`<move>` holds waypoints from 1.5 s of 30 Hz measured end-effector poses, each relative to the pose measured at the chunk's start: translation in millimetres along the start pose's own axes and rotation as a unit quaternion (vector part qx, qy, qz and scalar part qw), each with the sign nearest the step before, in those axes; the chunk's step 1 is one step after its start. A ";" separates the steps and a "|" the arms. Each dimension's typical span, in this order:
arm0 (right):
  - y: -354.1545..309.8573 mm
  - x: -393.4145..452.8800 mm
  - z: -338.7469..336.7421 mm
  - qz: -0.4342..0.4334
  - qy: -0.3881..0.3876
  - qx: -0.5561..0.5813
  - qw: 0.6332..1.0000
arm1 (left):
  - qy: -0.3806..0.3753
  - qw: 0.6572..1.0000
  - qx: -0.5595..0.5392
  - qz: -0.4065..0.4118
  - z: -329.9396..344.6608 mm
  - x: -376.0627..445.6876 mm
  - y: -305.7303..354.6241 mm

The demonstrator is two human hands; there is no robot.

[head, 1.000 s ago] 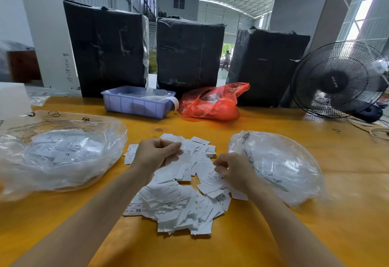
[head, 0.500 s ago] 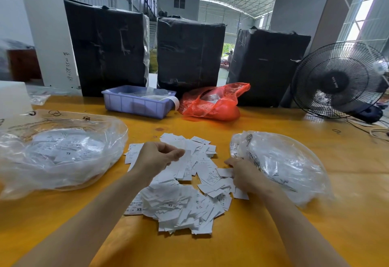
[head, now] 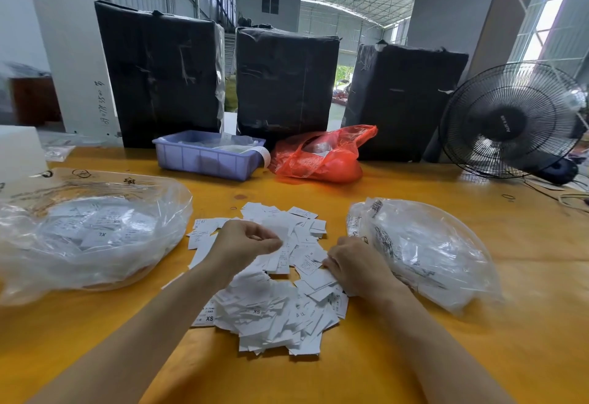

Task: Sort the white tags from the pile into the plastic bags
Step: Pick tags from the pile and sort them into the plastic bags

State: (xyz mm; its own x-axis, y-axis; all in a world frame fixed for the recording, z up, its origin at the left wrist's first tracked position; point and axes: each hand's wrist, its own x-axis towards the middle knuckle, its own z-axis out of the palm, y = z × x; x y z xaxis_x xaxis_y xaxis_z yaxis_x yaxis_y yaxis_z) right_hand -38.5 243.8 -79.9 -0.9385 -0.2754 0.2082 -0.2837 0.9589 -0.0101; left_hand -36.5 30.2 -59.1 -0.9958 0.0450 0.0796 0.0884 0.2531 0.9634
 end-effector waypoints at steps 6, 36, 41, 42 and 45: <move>-6.6 5.9 8.8 0.050 0.025 0.004 0.998 | -0.011 1.000 -0.008 0.001 3.4 -3.8 2.3; -16.1 -2.3 -17.2 0.011 0.122 0.669 0.733 | -0.022 0.995 -0.089 -0.040 3.7 -5.1 5.7; -18.5 -0.8 -19.4 0.040 0.106 0.656 0.746 | -0.037 0.995 -0.084 -0.032 6.8 -7.9 9.7; -18.6 -0.4 -20.7 0.046 0.110 0.665 0.737 | -0.040 0.995 -0.080 -0.031 7.0 -8.5 10.1; -17.3 0.9 -24.1 0.070 0.145 0.704 0.692 | -0.050 0.995 -0.077 -0.025 8.0 -10.8 12.0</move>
State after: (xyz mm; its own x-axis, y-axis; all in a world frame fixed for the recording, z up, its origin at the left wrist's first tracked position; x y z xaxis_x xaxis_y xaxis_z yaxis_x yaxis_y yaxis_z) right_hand -29.7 228.5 -56.0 -0.9550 0.0339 0.2947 -0.2967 -0.0990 -0.9498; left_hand -24.5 40.5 -50.5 -0.9910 0.1337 0.0114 0.0259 0.1069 0.9939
